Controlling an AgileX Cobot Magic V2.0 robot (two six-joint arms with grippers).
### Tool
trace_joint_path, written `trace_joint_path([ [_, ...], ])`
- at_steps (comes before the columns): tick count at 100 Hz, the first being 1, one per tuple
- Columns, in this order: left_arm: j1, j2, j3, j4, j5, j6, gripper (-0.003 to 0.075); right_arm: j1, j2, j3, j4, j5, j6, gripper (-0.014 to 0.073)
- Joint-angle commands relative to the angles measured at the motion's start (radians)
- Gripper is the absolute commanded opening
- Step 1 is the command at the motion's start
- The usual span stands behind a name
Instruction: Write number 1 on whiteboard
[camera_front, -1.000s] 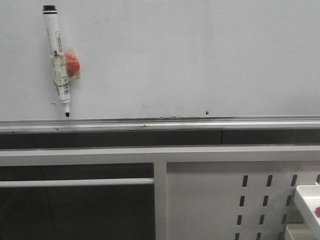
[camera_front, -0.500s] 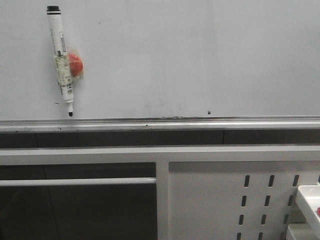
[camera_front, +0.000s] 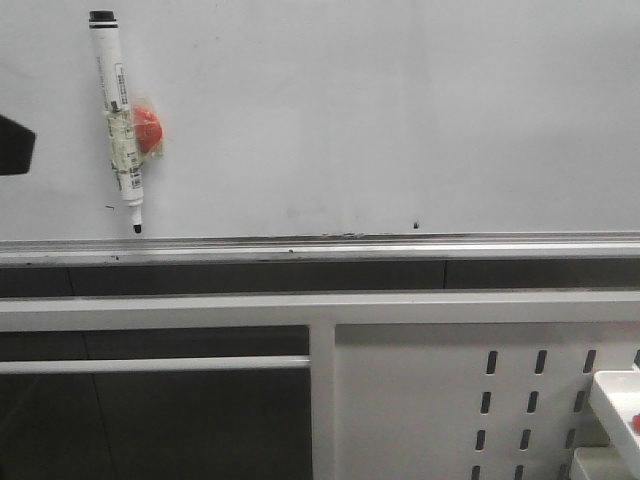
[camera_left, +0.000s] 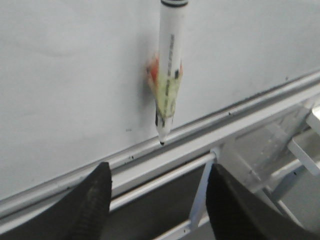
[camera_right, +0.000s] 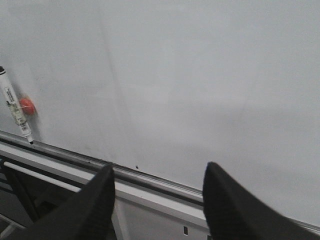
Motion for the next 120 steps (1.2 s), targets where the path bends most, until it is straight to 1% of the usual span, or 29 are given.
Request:
trace_joint_path([
  [1,-0.084,0.06,-0.035,-0.039,-0.223,0.002,0.041,-0.003,0.014,-0.036,-0.034,-0.085,-0.013,0.0358],
  [12,-0.18,0.153,-0.035,-0.039,-0.369,0.002,0.041,-0.003,0.014,-0.036,-0.041,-0.085,-0.013,0.0358],
  [19,-0.231,0.21,-0.035,-0.041,-0.459,-0.043,0.041,-0.003,0.014,-0.036,-0.041,-0.085,-0.013,0.0358],
  [27,-0.266,0.27,-0.037,-0.041,-0.572,-0.175,0.041,-0.003,0.014,-0.036,-0.041,-0.085,-0.013,0.0358],
  [34,-0.271,0.32,-0.045,-0.033,-0.629,-0.3,0.041,-0.003,0.014,-0.036,-0.041,-0.085,-0.013,0.0358],
  [38,-0.271,0.347,-0.049,-0.026,-0.643,-0.349,0.041,-0.003,0.014,-0.036,-0.041,-0.085,-0.013,0.0358],
  [48,-0.271,0.403,-0.075,0.019,-0.655,-0.385,0.041,-0.003,0.014,-0.036,-0.041,-0.085,-0.013,0.0358],
  [56,-0.271,0.44,-0.1,0.056,-0.656,-0.391,0.0409,-0.003,0.014,-0.036,-0.041,-0.085,-0.013,0.0358],
  [75,-0.267,0.508,-0.15,0.051,-0.667,-0.391,0.0395,-0.003,0.014,-0.036,-0.041,-0.085,-0.013,0.0358],
  [89,-0.267,0.533,-0.16,0.04,-0.691,-0.391,0.0307,-0.003,0.014,-0.036,-0.041,-0.085,-0.013,0.0358],
  [96,-0.267,0.533,-0.16,0.035,-0.698,-0.391,0.0235,-0.003,0.014,-0.036,-0.041,-0.085,-0.013,0.0358],
  [103,-0.267,0.533,-0.16,0.035,-0.714,-0.391,0.014,-0.003,0.014,-0.036,-0.041,-0.085,-0.013,0.0358],
  [113,-0.267,0.53,-0.16,0.035,-0.715,-0.391,-0.0022,-0.003,0.014,-0.036,-0.041,-0.085,-0.013,0.0358],
  [120,-0.269,0.518,-0.16,0.037,-0.698,-0.391,-0.002,-0.003,0.014,-0.036,-0.041,-0.085,-0.013,0.0358],
])
